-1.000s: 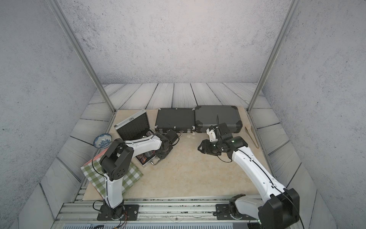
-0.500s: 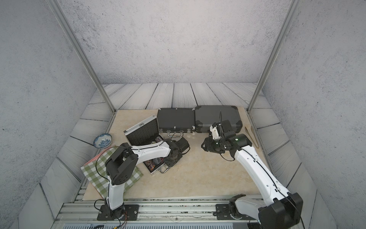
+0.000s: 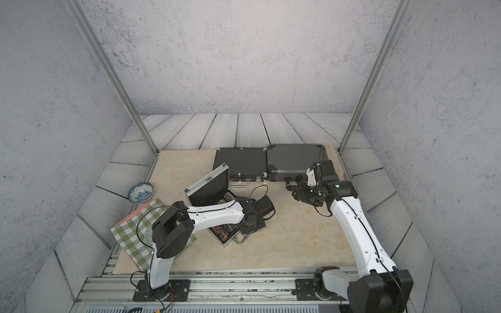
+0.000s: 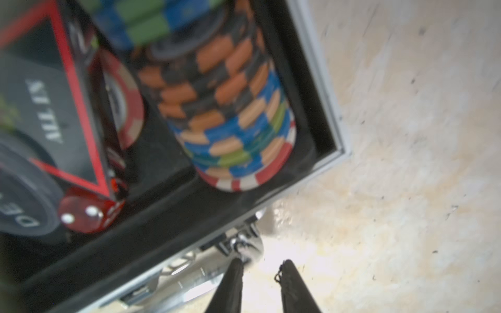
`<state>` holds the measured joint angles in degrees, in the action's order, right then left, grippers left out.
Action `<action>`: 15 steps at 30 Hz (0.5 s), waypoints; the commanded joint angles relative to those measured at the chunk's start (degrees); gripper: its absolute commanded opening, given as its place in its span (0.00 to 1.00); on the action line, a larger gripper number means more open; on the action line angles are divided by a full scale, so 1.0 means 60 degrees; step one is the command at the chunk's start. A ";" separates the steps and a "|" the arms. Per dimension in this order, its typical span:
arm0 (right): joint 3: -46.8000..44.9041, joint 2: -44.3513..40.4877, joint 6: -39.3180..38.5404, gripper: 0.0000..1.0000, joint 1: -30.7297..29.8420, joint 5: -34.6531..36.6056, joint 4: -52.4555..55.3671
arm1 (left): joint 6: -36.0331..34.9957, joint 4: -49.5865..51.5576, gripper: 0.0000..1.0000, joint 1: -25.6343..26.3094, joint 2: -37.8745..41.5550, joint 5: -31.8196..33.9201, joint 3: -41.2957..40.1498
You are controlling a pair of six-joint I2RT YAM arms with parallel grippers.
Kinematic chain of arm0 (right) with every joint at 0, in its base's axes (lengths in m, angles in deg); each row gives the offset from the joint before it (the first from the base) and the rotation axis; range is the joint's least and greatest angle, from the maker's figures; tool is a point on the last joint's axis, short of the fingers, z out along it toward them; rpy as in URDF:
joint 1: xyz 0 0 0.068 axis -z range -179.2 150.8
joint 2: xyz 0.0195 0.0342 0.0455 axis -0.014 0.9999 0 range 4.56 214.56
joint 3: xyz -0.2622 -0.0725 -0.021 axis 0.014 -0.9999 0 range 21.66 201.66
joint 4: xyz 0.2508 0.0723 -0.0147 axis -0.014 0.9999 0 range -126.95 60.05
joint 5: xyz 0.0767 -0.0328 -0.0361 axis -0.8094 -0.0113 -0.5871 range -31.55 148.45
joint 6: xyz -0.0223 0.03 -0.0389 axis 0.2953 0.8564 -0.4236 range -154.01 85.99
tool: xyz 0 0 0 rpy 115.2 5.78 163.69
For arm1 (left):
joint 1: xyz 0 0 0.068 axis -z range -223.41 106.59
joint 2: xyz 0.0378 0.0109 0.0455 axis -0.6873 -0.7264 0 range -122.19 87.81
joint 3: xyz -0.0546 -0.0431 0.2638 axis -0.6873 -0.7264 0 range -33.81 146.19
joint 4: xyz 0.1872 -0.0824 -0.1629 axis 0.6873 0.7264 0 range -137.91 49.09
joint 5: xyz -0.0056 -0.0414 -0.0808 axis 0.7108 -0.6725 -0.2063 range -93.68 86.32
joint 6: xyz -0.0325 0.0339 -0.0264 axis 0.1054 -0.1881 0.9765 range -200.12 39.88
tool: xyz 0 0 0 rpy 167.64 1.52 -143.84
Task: Close the poker set cases
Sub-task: Move the poker set case to the center of the board.
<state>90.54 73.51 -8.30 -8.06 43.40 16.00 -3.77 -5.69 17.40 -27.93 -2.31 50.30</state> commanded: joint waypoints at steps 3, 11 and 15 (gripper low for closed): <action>0.0283 0.0326 -0.0262 0.54 0.0019 -0.0300 0.0069 | -0.1780 0.0662 0.42 -0.0138 0.1058 0.0051 0.0168; 0.0227 0.0545 -0.0200 0.54 0.0006 -0.0593 -0.0098 | -0.2803 0.2213 0.53 -0.0837 0.2696 0.1729 -0.0107; 0.0180 0.0570 -0.0155 0.54 -0.0014 -0.0751 -0.0156 | -0.3144 0.2973 0.53 -0.1611 0.3598 0.2462 -0.0772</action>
<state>90.94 76.22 -8.82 -8.06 40.29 15.50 -19.33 4.74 10.28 -8.81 6.56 48.86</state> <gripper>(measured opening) 0.538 0.530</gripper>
